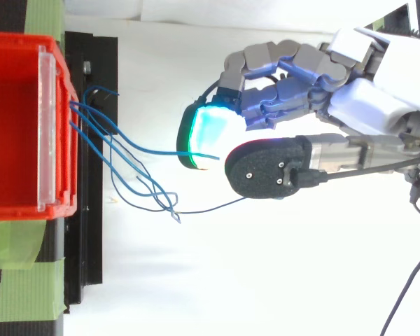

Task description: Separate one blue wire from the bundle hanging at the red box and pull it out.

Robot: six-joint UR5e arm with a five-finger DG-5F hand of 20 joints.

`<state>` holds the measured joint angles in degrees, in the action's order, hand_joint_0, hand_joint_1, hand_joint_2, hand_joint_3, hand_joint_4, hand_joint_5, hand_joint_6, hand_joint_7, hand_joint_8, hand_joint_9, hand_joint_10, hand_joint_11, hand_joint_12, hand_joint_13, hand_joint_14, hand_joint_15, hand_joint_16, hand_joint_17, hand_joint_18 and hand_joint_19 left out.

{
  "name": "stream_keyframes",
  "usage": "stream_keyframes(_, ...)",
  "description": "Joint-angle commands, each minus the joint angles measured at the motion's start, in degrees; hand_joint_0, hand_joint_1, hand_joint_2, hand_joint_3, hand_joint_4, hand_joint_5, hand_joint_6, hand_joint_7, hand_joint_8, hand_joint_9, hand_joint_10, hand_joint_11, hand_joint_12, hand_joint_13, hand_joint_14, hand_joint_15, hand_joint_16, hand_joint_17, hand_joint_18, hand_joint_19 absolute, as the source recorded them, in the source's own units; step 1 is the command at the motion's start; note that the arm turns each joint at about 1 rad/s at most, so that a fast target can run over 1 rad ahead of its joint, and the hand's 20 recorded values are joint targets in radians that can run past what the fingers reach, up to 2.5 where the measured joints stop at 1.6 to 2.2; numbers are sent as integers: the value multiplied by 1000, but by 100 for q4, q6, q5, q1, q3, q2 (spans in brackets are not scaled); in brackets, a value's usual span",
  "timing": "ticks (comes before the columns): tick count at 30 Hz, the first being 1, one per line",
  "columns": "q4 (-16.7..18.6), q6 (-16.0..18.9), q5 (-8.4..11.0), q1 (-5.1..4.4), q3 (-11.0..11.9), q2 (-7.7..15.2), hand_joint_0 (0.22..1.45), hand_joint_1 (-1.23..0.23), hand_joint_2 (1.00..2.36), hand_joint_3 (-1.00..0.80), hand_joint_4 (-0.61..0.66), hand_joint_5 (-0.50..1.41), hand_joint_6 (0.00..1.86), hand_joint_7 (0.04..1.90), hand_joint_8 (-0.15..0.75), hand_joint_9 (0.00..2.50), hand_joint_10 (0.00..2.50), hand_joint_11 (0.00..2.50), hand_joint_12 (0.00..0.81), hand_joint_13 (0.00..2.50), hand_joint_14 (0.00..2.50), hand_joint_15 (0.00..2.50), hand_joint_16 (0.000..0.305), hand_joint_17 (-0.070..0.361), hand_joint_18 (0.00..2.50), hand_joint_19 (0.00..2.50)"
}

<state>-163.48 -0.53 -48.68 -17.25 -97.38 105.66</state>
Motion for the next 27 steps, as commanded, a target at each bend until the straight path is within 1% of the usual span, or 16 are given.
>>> stream_keyframes(1, 0, 0, 8, -6, 0, -1, 623, -667, 1023, -215, 151, -188, 807, 1118, 353, 792, 17, 1303, 410, 764, 25, 979, 48, 107, 732, 1080)
stream_keyframes(9, 0, 0, 8, -24, 0, 7, 616, -688, 1027, -145, 111, -177, 808, 1148, 342, 873, 17, 1341, 400, 793, 26, 986, 47, 106, 752, 1075)
stream_keyframes(12, 0, -9, 8, -32, 0, -1, 606, -665, 1024, -204, 144, -178, 793, 1163, 335, 873, 17, 1350, 403, 793, 26, 994, 48, 107, 753, 1082)
stream_keyframes(13, 0, -9, 8, -32, 0, -1, 592, -610, 1020, -253, 166, -175, 758, 1185, 340, 872, 17, 1332, 404, 794, 25, 990, 48, 107, 751, 1088)
stream_keyframes(14, 0, -9, 8, -32, 0, -1, 575, -592, 1018, -280, 173, -177, 753, 1183, 347, 864, 18, 1322, 410, 787, 25, 985, 49, 109, 747, 1086)
stream_keyframes(18, 0, -9, 8, -41, 0, -1, 540, -587, 1014, -329, 197, -180, 736, 1191, 352, 854, 20, 1334, 425, 779, 25, 988, 51, 116, 733, 1081)
stream_keyframes(23, 0, -9, 8, -41, 0, -1, 514, -632, 1009, -385, 210, -186, 734, 1196, 362, 835, 19, 1330, 436, 777, 25, 985, 54, 121, 734, 1076)
stream_keyframes(25, 0, -9, 8, -41, 0, -1, 524, -712, 1006, -412, 211, -194, 738, 1195, 359, 817, 19, 1339, 431, 769, 25, 994, 53, 120, 724, 1078)
stream_keyframes(27, 0, -9, 8, -50, 0, -1, 534, -756, 1007, -420, 206, -201, 745, 1181, 350, 790, 19, 1364, 433, 760, 25, 985, 53, 119, 715, 1081)
